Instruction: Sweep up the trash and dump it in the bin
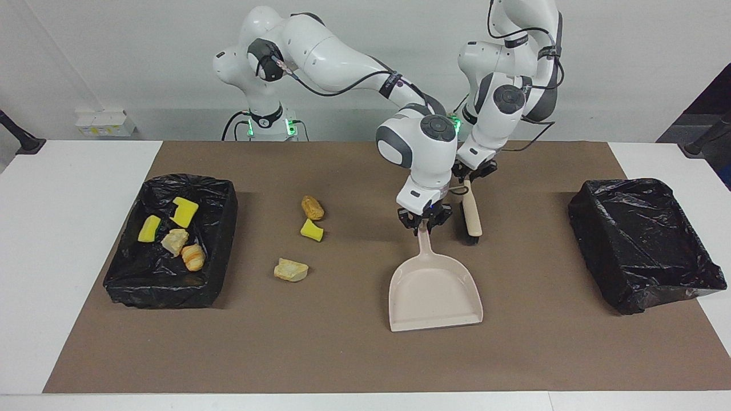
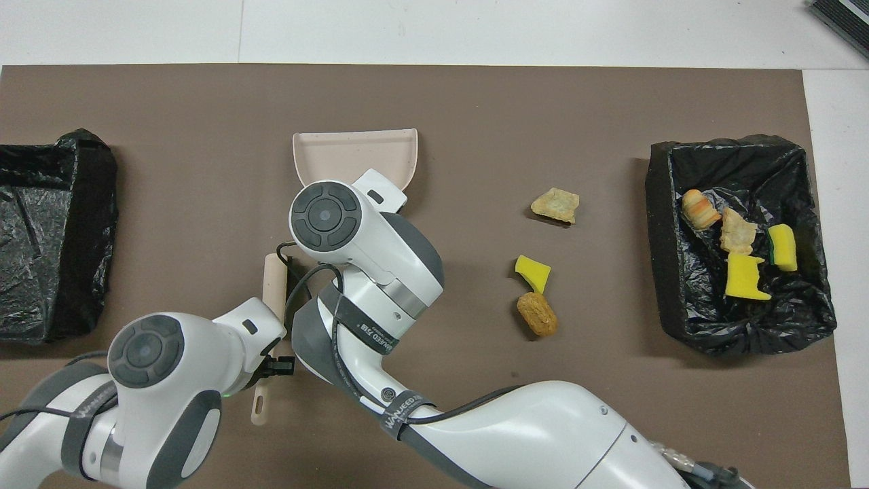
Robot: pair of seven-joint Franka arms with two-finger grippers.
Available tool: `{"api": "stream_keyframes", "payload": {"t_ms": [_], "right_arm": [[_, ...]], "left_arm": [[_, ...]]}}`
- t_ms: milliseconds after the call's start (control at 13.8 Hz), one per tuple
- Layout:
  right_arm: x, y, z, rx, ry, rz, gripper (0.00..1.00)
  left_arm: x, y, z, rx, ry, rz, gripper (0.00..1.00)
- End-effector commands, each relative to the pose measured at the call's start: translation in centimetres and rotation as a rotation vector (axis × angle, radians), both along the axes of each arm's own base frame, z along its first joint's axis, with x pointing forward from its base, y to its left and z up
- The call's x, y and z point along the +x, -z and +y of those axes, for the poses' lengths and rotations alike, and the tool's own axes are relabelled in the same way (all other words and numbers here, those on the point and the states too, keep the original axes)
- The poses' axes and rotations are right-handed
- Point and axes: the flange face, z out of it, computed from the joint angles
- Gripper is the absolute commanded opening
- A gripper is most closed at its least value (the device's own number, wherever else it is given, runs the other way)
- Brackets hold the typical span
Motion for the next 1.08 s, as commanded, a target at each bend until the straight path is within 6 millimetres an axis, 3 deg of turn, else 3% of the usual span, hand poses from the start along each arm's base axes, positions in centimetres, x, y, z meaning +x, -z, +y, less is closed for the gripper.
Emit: {"api": "stream_keyframes", "payload": {"t_ms": [0,72,145,217,434,578,795,1012], "right_arm": [[-0.3,-0.5,-0.1,-0.002,0.018,-0.004,0.40],[-0.3,-0.5,-0.1,0.001,0.019,-0.005,0.47],[-0.1,-0.6,-0.2,0.000,0.020,-0.007,0.62],[-0.1,-0.7,-0.3,0.001,0.020,-0.008,0.66],[0.9,-3.4,-1.8,0.018,0.045,-0.038,0.66],[1.9,-7.1,-3.7,0.045,0.072,-0.079,0.66],[3.7,-12.9,-10.7,0.057,0.156,-0.111,0.71],[4.1,-16.4,-16.7,0.045,0.231,-0.130,0.81]], "left_arm": [[-4.8,-0.6,-1.1,-0.032,0.012,-0.051,0.00],[-5.7,-0.6,-1.9,-0.029,-0.016,-0.051,0.00],[-6.7,-0.7,-3.5,-0.025,-0.031,-0.050,0.00],[-7.5,-0.8,-4.8,-0.023,-0.048,-0.052,0.00],[-9.2,-0.3,-7.7,-0.022,-0.086,-0.024,0.00],[-10.0,-0.1,-8.8,-0.031,-0.090,-0.012,0.00],[-10.2,-0.2,-10.3,-0.064,-0.120,0.010,0.00],[-10.2,0.8,-15.4,-0.030,-0.151,0.036,0.00]]}}
